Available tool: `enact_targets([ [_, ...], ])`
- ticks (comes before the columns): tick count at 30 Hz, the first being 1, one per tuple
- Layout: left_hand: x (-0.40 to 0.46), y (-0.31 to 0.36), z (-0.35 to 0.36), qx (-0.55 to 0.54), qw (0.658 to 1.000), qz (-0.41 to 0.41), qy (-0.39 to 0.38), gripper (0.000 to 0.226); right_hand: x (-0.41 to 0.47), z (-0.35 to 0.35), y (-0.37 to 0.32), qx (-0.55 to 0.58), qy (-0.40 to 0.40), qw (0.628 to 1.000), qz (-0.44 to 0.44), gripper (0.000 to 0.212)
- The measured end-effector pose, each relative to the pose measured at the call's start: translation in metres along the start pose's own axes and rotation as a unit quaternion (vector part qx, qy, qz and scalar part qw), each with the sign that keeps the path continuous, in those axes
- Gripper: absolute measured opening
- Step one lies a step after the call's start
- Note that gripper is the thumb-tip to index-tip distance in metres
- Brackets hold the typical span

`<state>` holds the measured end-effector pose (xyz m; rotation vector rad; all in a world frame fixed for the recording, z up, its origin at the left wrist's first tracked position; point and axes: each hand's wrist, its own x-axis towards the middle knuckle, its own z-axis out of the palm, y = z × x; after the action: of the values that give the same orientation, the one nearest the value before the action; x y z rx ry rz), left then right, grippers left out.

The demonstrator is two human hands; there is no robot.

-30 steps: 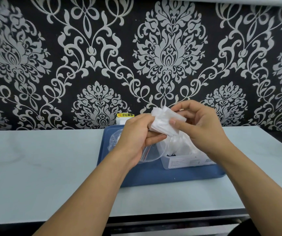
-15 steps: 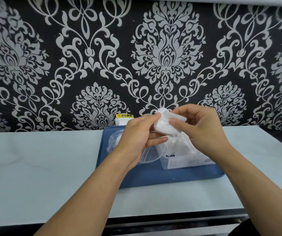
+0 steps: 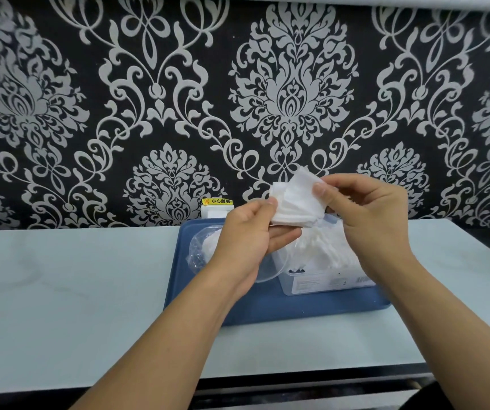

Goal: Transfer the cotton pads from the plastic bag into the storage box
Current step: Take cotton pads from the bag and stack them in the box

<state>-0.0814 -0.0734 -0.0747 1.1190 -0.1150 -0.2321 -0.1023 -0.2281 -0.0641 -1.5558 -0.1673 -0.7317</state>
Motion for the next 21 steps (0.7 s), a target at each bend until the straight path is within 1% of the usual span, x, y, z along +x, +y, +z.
enact_targets([
  [2, 0.002, 0.0, -0.001, 0.009, 1.0, 0.004, 0.004, 0.022, 0.004, -0.004, -0.004, 0.034, -0.009, 0.999, 0.02, 0.01],
  [4, 0.003, -0.002, -0.002, 0.029, 1.0, 0.009, 0.005, 0.023, 0.007, -0.007, -0.007, 0.064, -0.054, 0.995, 0.046, 0.012],
  [6, 0.004, -0.004, -0.002, 0.051, 0.999, 0.018, -0.004, 0.023, 0.007, -0.006, -0.007, 0.029, -0.1, 0.993, 0.046, 0.01],
  [7, 0.004, -0.004, -0.002, 0.059, 0.998, 0.02, -0.011, 0.023, 0.006, -0.005, -0.005, 0.002, -0.11, 0.993, 0.043, 0.009],
  [12, 0.004, -0.006, -0.001, 0.063, 0.997, 0.019, -0.025, 0.023, 0.009, -0.003, -0.002, -0.077, -0.118, 0.989, 0.037, 0.007],
  [18, 0.007, -0.011, -0.002, 0.081, 0.996, 0.033, -0.03, 0.028, 0.016, -0.006, -0.002, -0.116, -0.137, 0.983, 0.04, 0.005],
  [21, 0.008, -0.009, 0.004, 0.059, 0.998, 0.019, -0.033, 0.028, 0.018, -0.009, 0.001, -0.139, -0.136, 0.981, 0.023, 0.006],
])
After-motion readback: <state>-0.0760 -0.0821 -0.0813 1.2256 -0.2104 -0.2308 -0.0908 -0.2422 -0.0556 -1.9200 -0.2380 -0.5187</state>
